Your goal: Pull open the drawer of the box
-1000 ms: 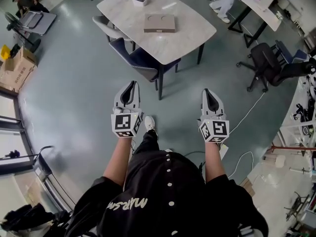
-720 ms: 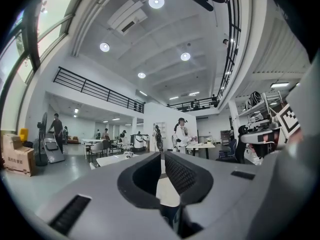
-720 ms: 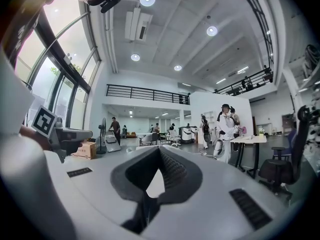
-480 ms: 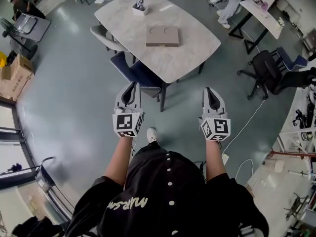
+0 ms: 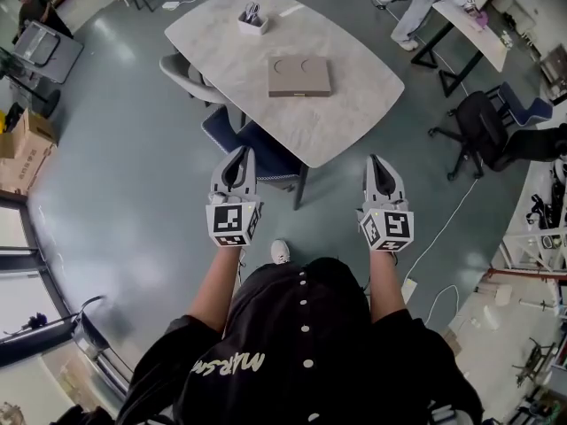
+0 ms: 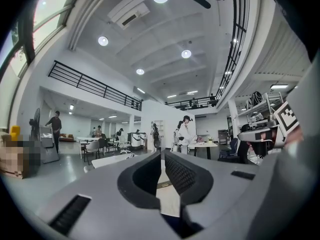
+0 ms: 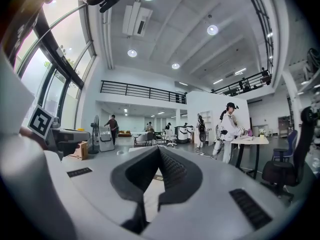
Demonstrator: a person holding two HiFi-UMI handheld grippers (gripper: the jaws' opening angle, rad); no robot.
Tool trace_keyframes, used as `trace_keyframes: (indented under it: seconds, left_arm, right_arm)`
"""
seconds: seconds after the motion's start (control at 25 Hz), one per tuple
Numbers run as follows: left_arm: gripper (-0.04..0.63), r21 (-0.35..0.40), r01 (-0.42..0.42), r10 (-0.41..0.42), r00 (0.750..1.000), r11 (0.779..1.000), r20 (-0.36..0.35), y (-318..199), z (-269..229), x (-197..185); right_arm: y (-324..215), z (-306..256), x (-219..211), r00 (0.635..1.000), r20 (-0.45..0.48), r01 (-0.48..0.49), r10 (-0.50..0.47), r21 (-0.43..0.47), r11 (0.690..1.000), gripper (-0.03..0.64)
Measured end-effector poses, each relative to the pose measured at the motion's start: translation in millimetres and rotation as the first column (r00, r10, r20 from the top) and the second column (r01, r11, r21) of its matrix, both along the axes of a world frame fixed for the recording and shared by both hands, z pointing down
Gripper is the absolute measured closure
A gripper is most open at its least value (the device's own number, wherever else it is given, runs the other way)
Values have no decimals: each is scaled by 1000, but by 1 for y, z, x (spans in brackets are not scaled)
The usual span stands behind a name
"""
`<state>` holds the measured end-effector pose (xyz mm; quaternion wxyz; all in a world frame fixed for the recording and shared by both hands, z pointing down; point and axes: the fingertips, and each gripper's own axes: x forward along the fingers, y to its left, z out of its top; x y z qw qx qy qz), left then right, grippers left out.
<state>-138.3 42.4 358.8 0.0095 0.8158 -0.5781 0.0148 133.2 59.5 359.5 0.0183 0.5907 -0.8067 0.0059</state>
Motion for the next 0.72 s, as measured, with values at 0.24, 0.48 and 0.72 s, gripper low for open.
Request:
trace_keyframes:
  seconds: [0.24, 0.48, 0.72]
  left_arm:
    - [566, -8, -27, 27, 1000, 1000, -4, -29, 3, 0]
    - [566, -20, -34, 34, 999, 999, -2, -58, 11, 2]
    - [566, -13, -20, 20, 1000, 1000, 3, -99, 13, 7]
  right_arm:
    - [-23, 6, -7, 1000, 8, -6, 7, -21, 1000, 620]
    - [-52, 15, -7, 1000, 11, -2, 2, -35, 999, 620]
    - [-102, 20, -5, 1000, 15, 22, -22, -30, 999, 620]
